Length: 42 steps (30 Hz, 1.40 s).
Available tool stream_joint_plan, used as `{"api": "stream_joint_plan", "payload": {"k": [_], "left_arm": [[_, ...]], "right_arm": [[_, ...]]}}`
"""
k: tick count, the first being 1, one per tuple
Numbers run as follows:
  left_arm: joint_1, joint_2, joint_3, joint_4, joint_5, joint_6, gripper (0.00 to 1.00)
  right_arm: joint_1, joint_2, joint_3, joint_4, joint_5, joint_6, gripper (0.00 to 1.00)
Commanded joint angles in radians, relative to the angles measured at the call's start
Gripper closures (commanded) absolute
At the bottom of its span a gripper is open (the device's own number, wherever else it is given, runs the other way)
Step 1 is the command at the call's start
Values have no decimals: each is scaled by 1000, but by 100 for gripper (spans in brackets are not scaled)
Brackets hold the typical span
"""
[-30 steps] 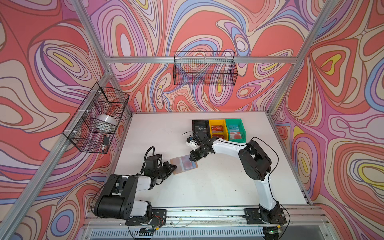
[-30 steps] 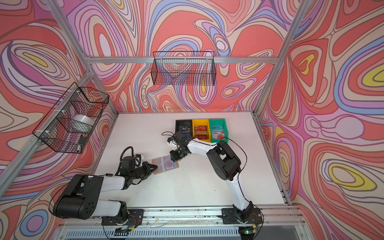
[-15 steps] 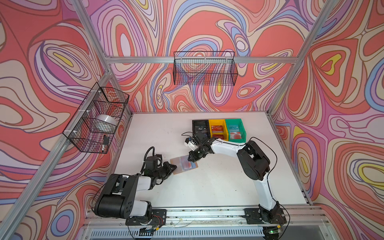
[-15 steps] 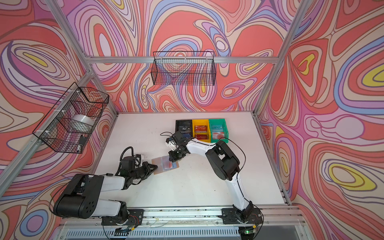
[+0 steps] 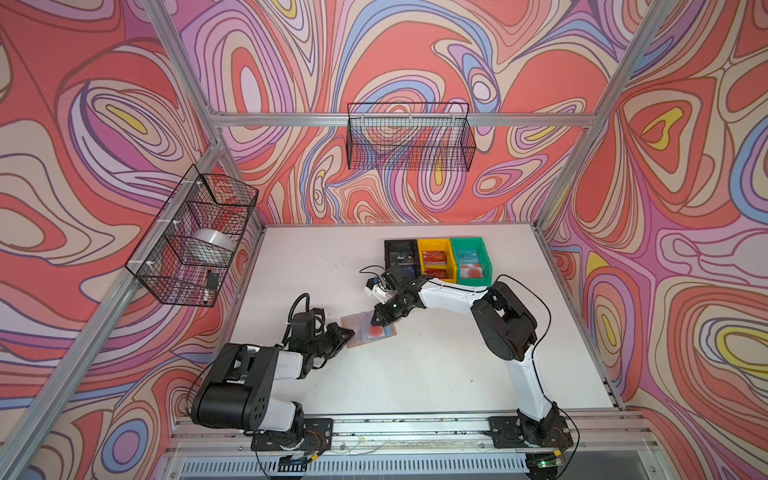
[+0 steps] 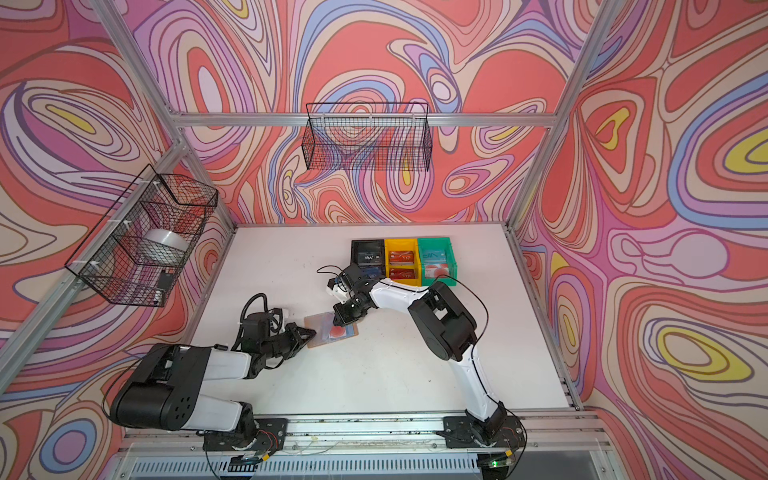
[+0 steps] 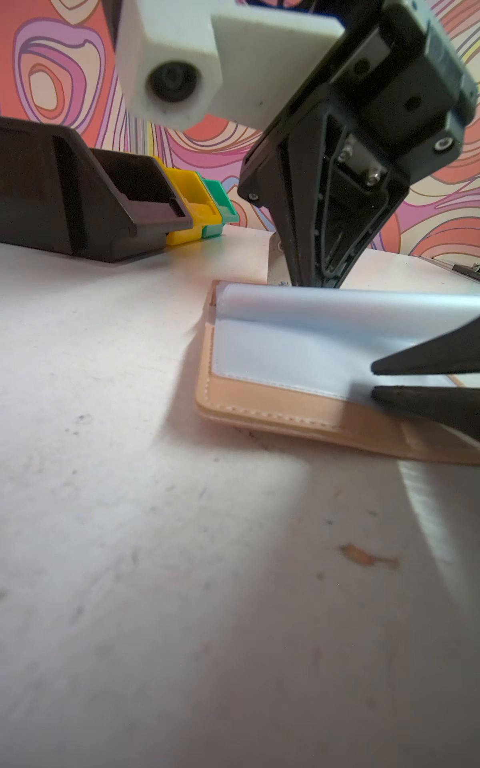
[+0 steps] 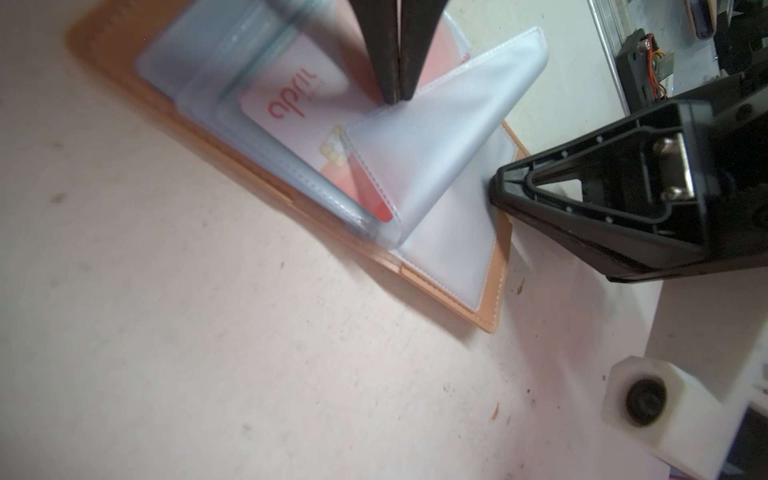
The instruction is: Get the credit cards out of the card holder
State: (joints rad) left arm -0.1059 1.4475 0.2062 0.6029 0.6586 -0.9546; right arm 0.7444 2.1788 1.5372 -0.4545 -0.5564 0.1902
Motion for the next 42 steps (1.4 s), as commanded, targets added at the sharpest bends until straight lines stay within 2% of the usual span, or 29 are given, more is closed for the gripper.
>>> {"api": "stream_joint_plan", "payload": {"k": [1,11,21,27,32,36,42], "left_arm": [[-4,24,-22,-18,-11,-11,88],[-4,11,-10,-44,1,2,88],[-4,-50,-1,-101,8,2,88],[-9,-193,29,-199,29,-23,88],[-58,-307,90,-357,-6,4,88],[-67,-277,72,-290,-4,-30,88],[-93,-118,47,-98,10,-81,90]], "right_arm": [[14,33,18,32,-67,26,93],[25,63,55,56,-150,51,93],[25,73,45,61,-128,63,93],[25,72,31,60,-117,63,93],[26,74,26,65,-116,64,93],[25,77,26,65,-116,64,93],[26,63,17,72,-128,71,93]]}}
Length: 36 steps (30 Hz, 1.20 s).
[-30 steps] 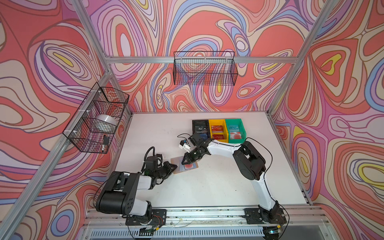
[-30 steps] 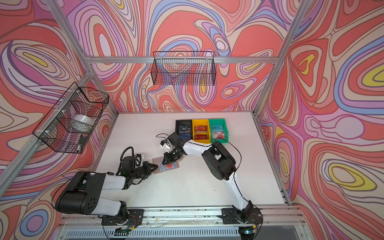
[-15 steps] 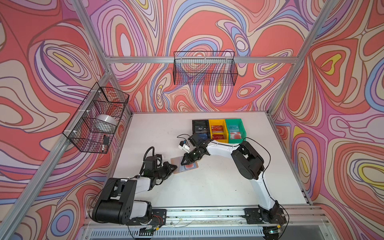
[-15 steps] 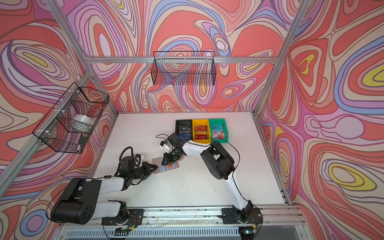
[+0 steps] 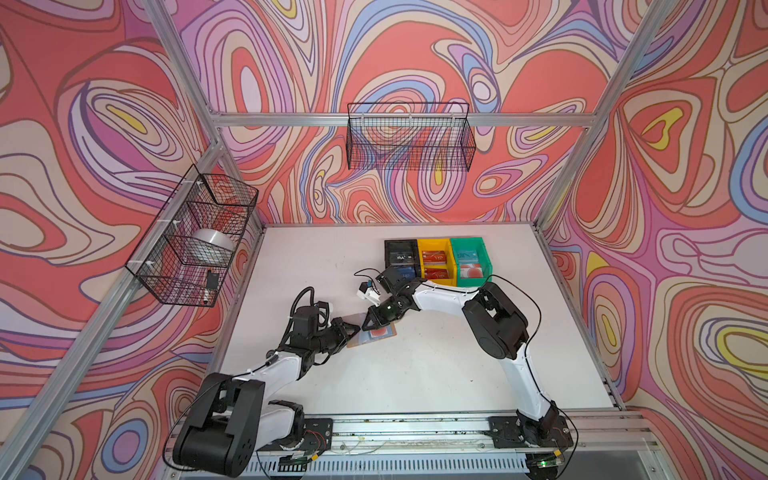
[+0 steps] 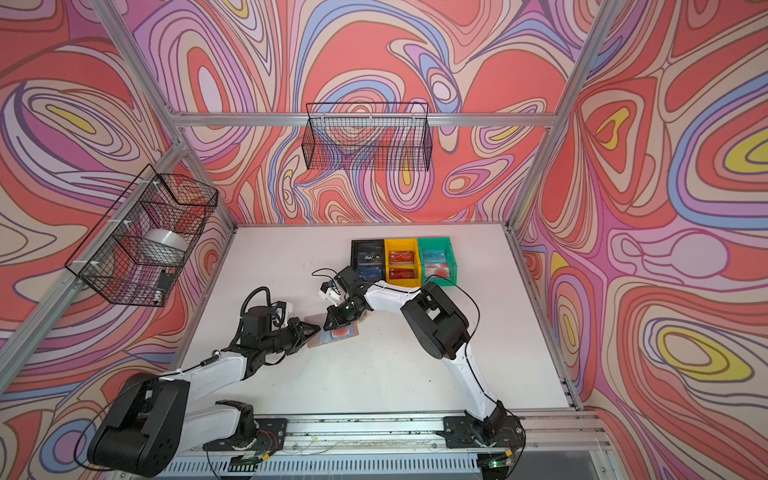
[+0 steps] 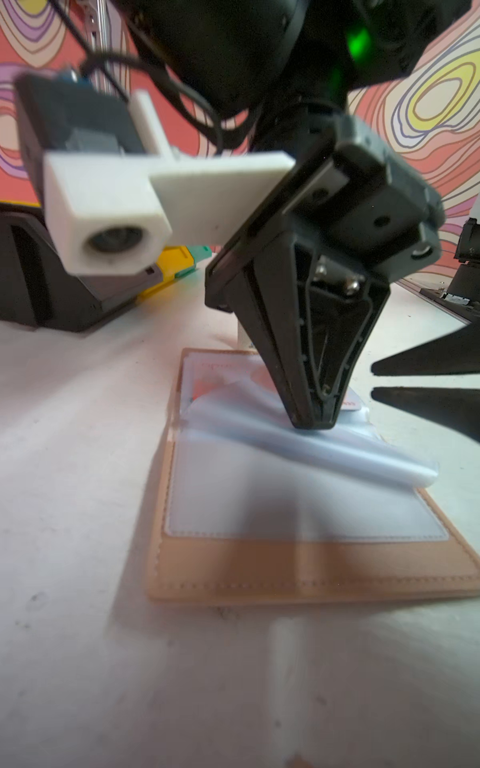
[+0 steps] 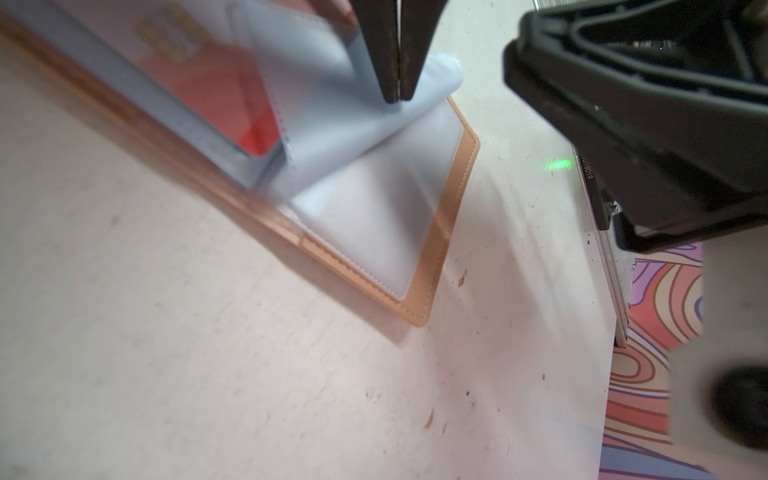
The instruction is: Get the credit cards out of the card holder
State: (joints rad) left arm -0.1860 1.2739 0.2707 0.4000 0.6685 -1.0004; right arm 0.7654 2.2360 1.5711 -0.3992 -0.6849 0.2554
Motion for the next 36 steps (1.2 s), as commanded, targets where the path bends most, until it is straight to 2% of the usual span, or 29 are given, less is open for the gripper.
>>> {"api": "stream_joint_plan", "payload": {"k": [1,6,11,16,21,31,36], "left_arm": [[-21,85,-20,146,5,-47,90],[-50,211,-19,281,9,-84,91],[-58,271,-19,290,-8,-74,92],[-58,270,-17,217,-40,-34,92],[-57,247,-13,157,-58,-5,93],[-58,217,-13,131,-62,3,93],[-58,212,-7,125,-64,6,93]], "right_arm": [[5,3,-18,19,0,7,93],[4,-6,-22,15,3,5,93],[3,-33,-37,16,13,3,93],[1,-105,-60,32,29,10,93],[-4,-147,-52,-28,123,-27,93],[-13,-93,2,-178,300,-50,93],[-13,-64,7,-200,320,-54,93]]}}
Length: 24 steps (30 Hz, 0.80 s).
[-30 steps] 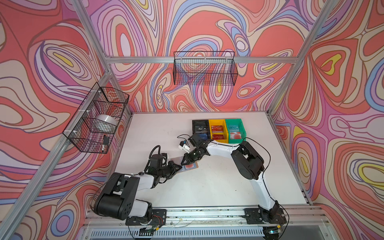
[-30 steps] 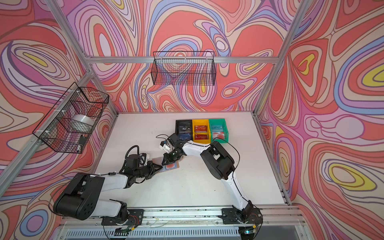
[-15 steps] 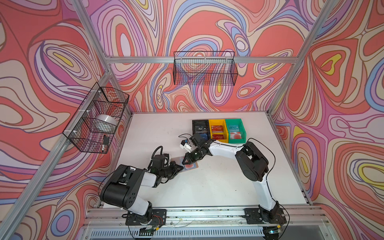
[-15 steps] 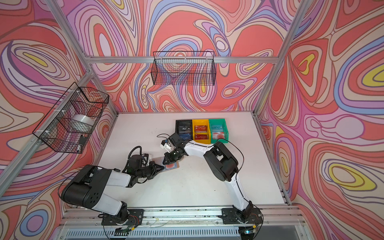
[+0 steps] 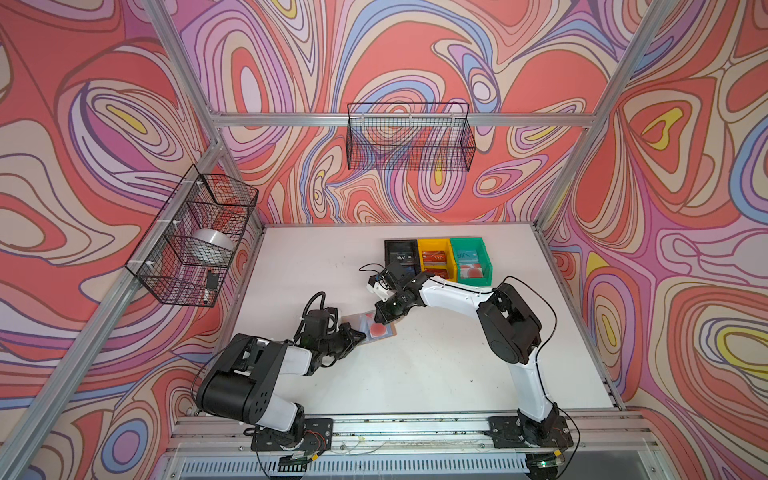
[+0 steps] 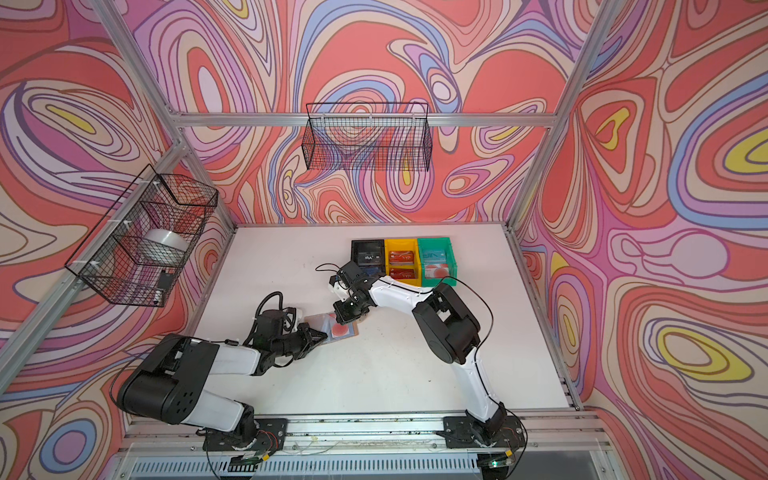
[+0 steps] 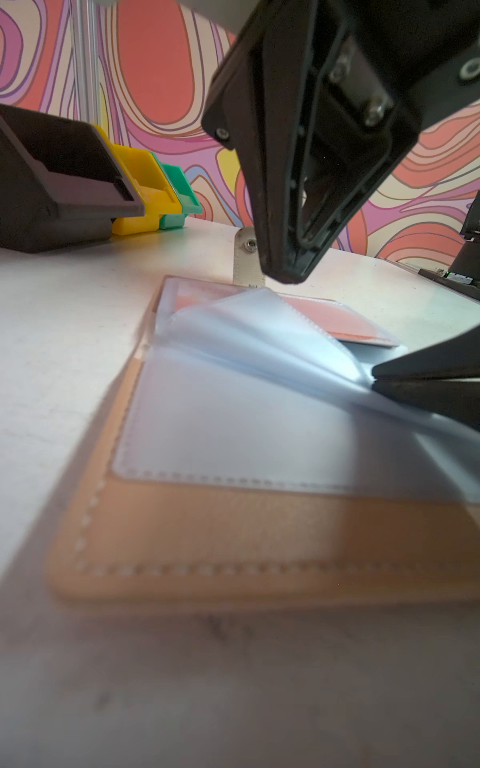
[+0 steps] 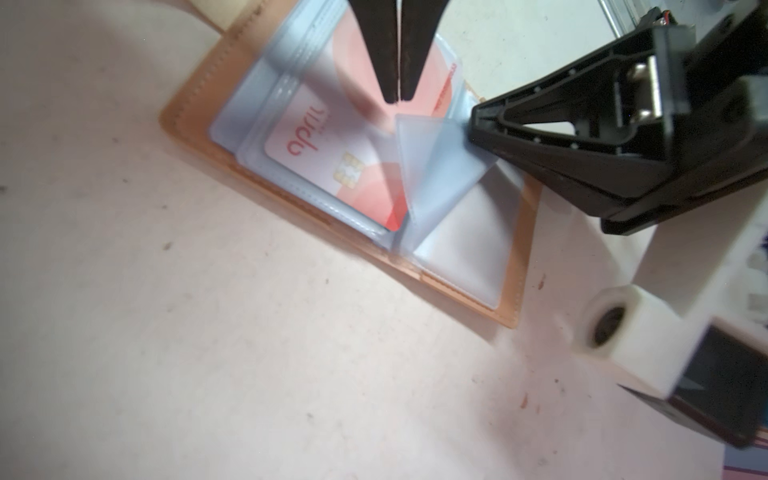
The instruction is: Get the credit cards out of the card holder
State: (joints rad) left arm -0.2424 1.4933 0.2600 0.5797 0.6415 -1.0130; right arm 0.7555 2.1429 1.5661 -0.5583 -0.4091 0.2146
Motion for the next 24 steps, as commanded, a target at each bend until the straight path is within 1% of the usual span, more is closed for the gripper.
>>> {"api": "stream_joint_plan", "payload": {"k": [1,5,11,15,19,24], "left_arm": [[-1,-5,4,-55,-36,20,93],[0,-2,4,-50,-32,16,93],[-1,-16,8,-58,-29,14,93],[-1,-65,13,-88,-17,6,91],[-1,-176,41,-227,-37,37,90],[0,-346,83,-450,-91,91,89]], "right_arm": [[-3,31,11,-37,43,-14,93],[-2,55,29,-39,35,-14,93],[1,77,68,-28,-7,0,93],[6,90,95,-33,-33,2,93],[15,106,116,-28,-74,4,93],[21,102,119,37,-195,24,93]]}}
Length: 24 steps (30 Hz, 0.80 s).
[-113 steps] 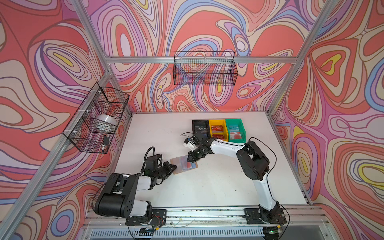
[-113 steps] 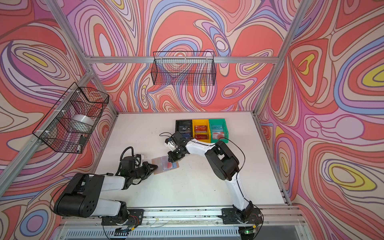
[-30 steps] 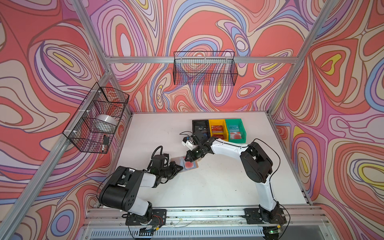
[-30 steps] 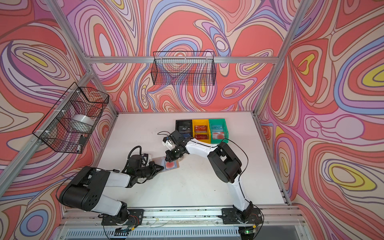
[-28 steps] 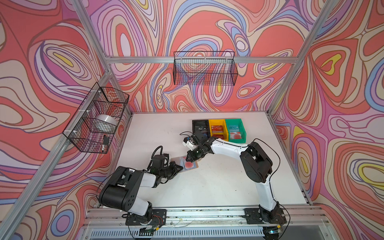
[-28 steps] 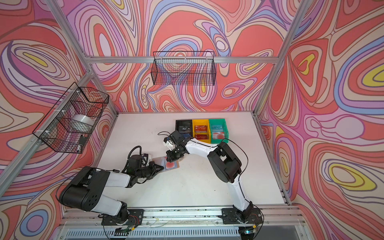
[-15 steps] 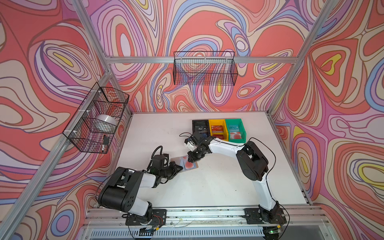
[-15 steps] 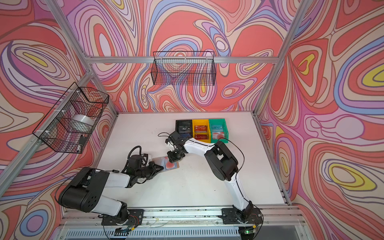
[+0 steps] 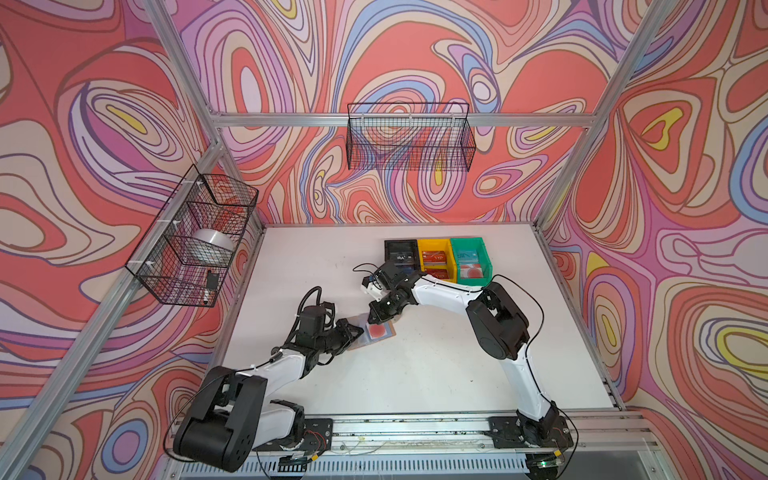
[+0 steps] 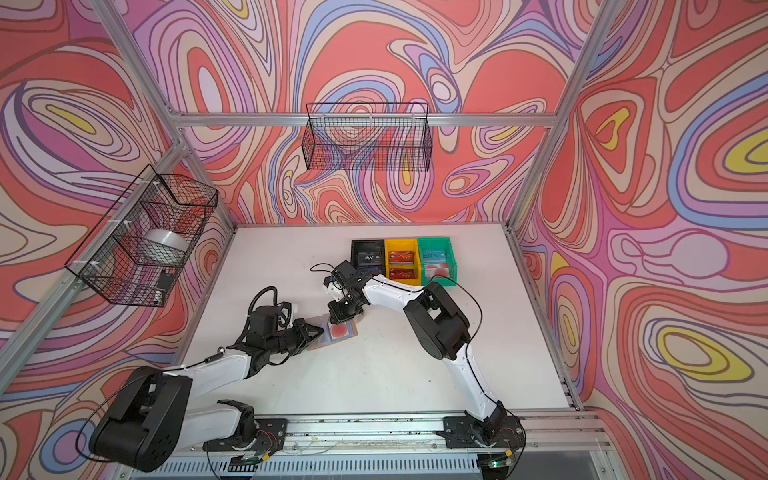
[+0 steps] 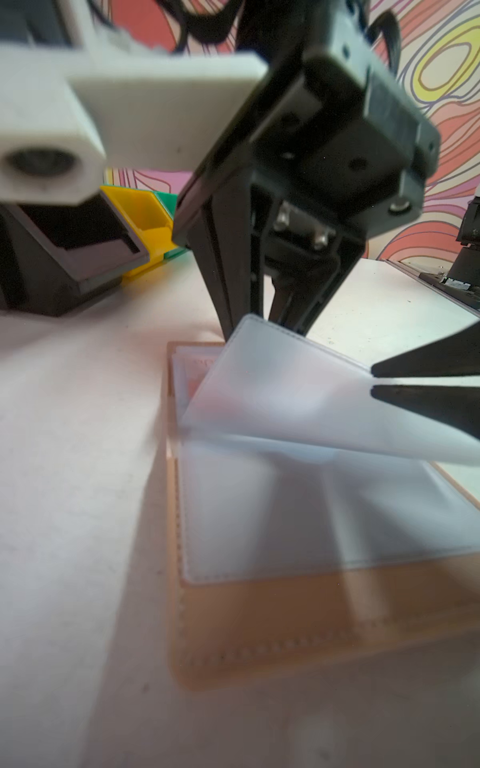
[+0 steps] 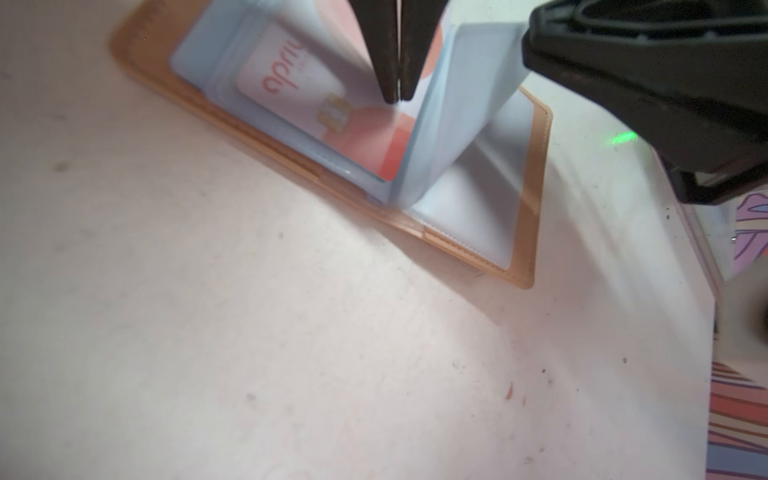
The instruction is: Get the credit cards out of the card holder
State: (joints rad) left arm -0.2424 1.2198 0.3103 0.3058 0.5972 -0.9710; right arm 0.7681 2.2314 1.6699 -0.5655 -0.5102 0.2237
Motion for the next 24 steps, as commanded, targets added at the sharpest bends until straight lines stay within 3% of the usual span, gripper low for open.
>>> {"api": "stream_joint_plan", "payload": {"k": [1,7,12,18,24], "left_arm": [[-1,-99,40,-208,-58,57,88],[-1,-177,47,-277,-82,59,86],[-1,-164,41,-232,-62,37,86],[0,-131,17,-170,-59,16,85],[-1,-46,-8,-51,-41,-12,85]], "right_arm": [[9,14,17,58,-125,21,93],[10,29,-2,202,-315,108,93],[10,55,-22,256,-365,160,93],[10,47,-60,259,-307,171,93],[10,-42,-68,133,-122,90,94]]}}
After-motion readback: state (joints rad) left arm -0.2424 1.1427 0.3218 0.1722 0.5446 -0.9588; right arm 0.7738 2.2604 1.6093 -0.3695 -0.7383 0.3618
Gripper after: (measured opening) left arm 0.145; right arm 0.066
